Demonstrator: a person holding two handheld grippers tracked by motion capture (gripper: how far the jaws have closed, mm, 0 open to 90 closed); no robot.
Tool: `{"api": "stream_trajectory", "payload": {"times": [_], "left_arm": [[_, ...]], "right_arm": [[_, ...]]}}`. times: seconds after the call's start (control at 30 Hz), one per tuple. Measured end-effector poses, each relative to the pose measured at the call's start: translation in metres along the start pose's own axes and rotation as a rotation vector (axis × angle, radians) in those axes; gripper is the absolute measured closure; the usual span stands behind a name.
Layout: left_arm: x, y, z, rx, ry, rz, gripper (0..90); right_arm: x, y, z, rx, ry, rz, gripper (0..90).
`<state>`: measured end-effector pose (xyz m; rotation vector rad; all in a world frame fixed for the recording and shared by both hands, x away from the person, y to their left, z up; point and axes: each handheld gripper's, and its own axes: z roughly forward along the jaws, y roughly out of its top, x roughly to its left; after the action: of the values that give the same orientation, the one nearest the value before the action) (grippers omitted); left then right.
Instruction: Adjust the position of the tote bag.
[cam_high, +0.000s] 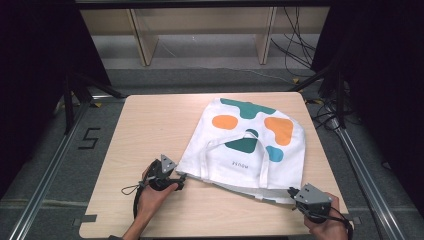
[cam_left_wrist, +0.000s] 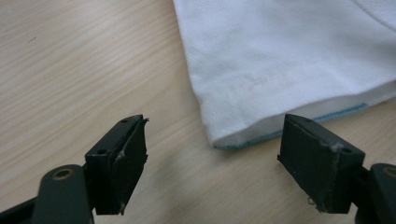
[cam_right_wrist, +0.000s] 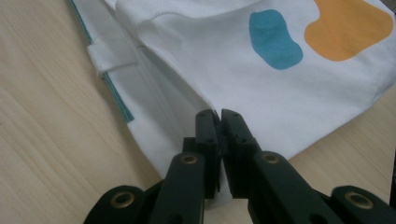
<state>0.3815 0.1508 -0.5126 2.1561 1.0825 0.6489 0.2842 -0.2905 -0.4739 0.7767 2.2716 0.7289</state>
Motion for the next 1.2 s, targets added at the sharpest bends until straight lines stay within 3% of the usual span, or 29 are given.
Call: {"api": "stream_trajectory", "payload": {"times": [0.17, 0.23, 0.27, 0.3, 0.33, 0.37, 0.4, 0.5, 0.53, 0.57, 0.63, 0.73, 0.77, 0.9, 0.93, 1.0, 1.03, 1.13, 1.2], "left_arm": [[-0.001, 0.004, 0.006, 0.005, -0.014, -0.006, 25.4], [-0.001, 0.007, 0.009, -0.025, -0.043, -0.001, 31.9], [-0.001, 0.009, 0.009, -0.044, -0.057, 0.023, 38.6], [-0.001, 0.009, 0.009, -0.044, -0.057, 0.023, 44.1], [-0.004, 0.011, 0.009, -0.062, -0.035, 0.088, 48.5], [-0.004, 0.011, 0.009, -0.062, -0.035, 0.088, 58.1], [-0.006, 0.013, 0.01, -0.081, -0.021, 0.175, 62.5], [-0.007, 0.016, 0.009, -0.096, -0.025, 0.192, 71.4], [-0.006, 0.016, 0.007, -0.093, -0.019, 0.21, 73.7], [-0.006, 0.016, 0.005, -0.099, -0.022, 0.217, 76.4], [-0.008, 0.017, 0.001, -0.095, -0.011, 0.251, 79.6], [-0.012, 0.013, -0.005, -0.092, -0.034, 0.264, 80.9], [-0.012, 0.011, -0.009, -0.094, -0.043, 0.289, 82.1], [-0.023, -0.004, -0.028, -0.079, -0.073, 0.291, 82.6], [-0.027, -0.013, -0.04, -0.074, -0.106, 0.278, 82.4], [-0.03, -0.021, -0.05, -0.079, -0.105, 0.289, 82.2], [-0.034, -0.027, -0.058, -0.074, -0.117, 0.279, 82.1], [-0.038, -0.032, -0.064, -0.066, -0.127, 0.286, 81.6], [-0.039, -0.036, -0.068, -0.062, -0.156, 0.255, 81.1]], "right_arm": [[-0.001, -0.001, 0.001, -0.005, -0.002, 0.014, 86.1], [-0.001, -0.002, 0.001, 0.006, 0.001, 0.034, 85.0], [-0.002, -0.002, 0.001, 0.01, 0.009, 0.02, 83.9], [-0.002, -0.003, 0.001, 0.013, 0.009, 0.039, 82.2], [-0.002, -0.003, 0.002, 0.015, 0.009, 0.042, 80.0], [-0.002, -0.003, 0.002, 0.015, 0.009, 0.042, 80.0], [0.0, -0.003, 0.005, 0.027, 0.012, 0.022, 75.3], [0.004, -0.003, 0.009, 0.064, 0.014, 0.001, 69.7], [0.007, -0.004, 0.013, 0.097, 0.012, -0.043, 65.5], [0.008, -0.005, 0.014, 0.118, 0.009, -0.054, 64.4], [0.007, -0.006, 0.014, 0.142, -0.014, -0.059, 64.5], [0.002, -0.008, 0.013, 0.139, -0.015, -0.045, 66.7], [-0.002, -0.011, 0.014, 0.141, -0.011, -0.034, 70.2], [-0.009, -0.01, 0.014, 0.114, -0.009, -0.034, 77.2], [-0.011, -0.01, 0.014, 0.112, -0.011, -0.037, 77.7], [-0.014, -0.009, 0.016, 0.105, -0.003, -0.033, 77.9], [-0.013, -0.009, 0.017, 0.107, 0.001, -0.009, 77.9], [-0.015, -0.006, 0.02, 0.097, -0.001, -0.03, 77.2], [-0.016, -0.006, 0.021, 0.09, -0.001, -0.023, 75.3]]}}
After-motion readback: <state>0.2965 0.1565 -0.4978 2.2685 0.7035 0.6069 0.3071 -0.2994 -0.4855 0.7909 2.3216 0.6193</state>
